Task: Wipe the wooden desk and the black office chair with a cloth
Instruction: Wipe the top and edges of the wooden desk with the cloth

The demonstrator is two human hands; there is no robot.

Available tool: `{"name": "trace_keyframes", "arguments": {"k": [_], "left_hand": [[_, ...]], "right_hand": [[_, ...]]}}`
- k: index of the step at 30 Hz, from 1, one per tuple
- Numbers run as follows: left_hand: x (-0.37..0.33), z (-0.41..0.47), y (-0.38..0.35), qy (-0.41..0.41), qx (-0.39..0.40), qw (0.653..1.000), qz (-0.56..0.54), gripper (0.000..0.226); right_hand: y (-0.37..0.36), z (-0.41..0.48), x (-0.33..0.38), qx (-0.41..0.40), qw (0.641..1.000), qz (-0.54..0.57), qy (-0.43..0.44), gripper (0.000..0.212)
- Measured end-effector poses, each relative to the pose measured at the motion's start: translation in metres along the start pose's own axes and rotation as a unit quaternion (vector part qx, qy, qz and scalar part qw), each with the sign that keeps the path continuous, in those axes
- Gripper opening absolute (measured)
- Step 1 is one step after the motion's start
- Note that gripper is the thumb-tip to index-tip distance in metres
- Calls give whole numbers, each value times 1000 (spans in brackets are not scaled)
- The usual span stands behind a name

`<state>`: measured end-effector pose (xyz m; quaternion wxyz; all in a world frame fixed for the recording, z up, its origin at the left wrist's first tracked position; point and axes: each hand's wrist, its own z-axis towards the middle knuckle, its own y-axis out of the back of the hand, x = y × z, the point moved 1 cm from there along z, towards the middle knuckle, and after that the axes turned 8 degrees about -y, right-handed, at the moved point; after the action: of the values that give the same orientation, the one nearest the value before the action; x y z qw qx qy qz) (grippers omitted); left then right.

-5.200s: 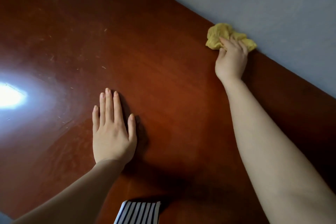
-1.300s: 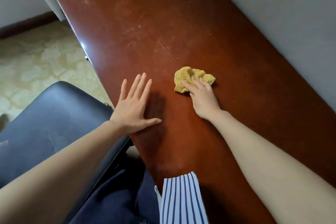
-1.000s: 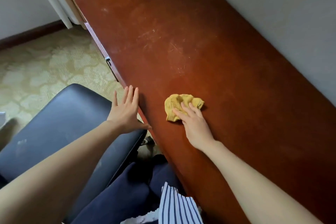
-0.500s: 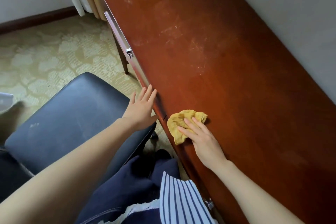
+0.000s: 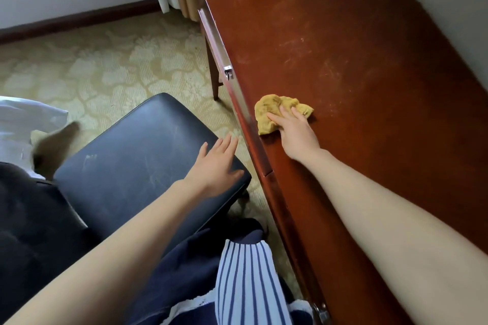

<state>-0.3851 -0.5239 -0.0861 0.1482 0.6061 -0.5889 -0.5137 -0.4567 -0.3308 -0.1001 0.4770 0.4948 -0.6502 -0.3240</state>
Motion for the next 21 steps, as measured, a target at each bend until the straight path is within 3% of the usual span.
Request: {"name": "trace_keyframes", "arguments": {"k": [6, 12, 17, 21], "left_hand": [[1, -2, 1, -16, 18, 1000, -9, 75], [-21, 13, 3, -106, -16, 994, -17, 70], [-61, 27, -11, -212, 54, 974, 59, 75], [-95, 29, -30, -284, 107, 946, 115, 78]], "right_hand": [[-19, -26, 18, -49, 997, 43, -34, 58], [-41, -96, 5, -77, 990, 95, -66, 52], [-65, -164, -16, -116, 975, 103, -161, 45], [-82, -219, -23, -159, 951, 108, -240, 52]]}}
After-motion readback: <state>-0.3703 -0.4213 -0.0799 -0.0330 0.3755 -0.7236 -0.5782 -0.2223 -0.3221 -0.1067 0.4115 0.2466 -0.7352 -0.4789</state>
